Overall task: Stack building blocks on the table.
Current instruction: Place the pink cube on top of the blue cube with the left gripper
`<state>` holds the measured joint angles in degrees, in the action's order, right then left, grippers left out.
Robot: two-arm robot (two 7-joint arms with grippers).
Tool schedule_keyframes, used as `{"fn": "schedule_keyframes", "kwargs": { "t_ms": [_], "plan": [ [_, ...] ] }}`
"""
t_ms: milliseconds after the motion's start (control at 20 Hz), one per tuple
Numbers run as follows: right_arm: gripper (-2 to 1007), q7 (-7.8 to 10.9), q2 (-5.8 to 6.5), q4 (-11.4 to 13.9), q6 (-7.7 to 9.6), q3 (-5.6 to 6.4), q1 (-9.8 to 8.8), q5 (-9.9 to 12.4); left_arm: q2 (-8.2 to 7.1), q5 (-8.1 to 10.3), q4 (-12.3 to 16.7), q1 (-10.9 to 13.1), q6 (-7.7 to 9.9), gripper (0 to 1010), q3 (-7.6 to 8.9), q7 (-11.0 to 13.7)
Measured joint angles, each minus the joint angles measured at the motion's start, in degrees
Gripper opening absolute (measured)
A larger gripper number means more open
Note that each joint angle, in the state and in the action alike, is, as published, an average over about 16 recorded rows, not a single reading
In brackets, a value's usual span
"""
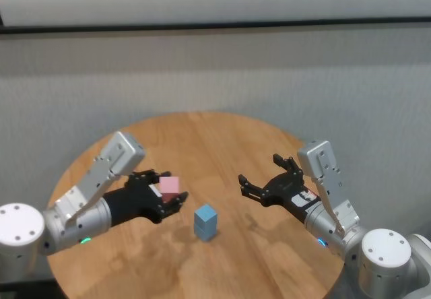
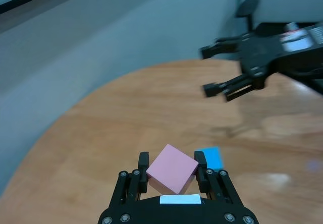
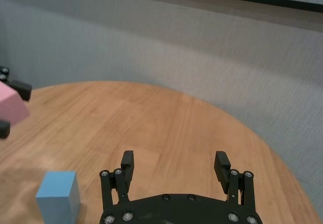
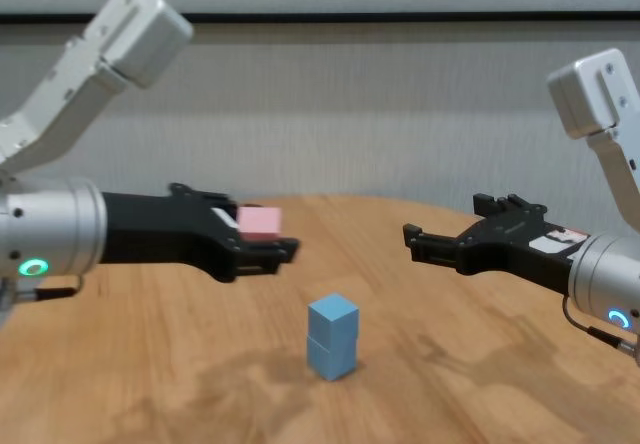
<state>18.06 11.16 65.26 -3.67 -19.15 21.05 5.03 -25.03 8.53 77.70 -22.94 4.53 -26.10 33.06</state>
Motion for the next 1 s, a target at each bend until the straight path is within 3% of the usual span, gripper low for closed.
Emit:
{"fn": "schedule_keyframes", "kwargs": {
  "t_ms": [250,750,1000],
  "plan": [
    [1003,0.0,0.0,0.0,0.0,0.0,0.0,0.0,0.36,0.88,-1.7,-1.9,-2.93,563,-2.01,3.0],
    [1003,0.0,0.0,0.0,0.0,0.0,0.0,0.0,1.05,2.49,-9.1,-6.8,-10.55,563,-5.07,8.8],
    [1003,0.0,0.0,0.0,0.0,0.0,0.0,0.0,1.18,3.32,-11.8,-8.6,-13.38,563,-6.17,11.1]
  ]
}}
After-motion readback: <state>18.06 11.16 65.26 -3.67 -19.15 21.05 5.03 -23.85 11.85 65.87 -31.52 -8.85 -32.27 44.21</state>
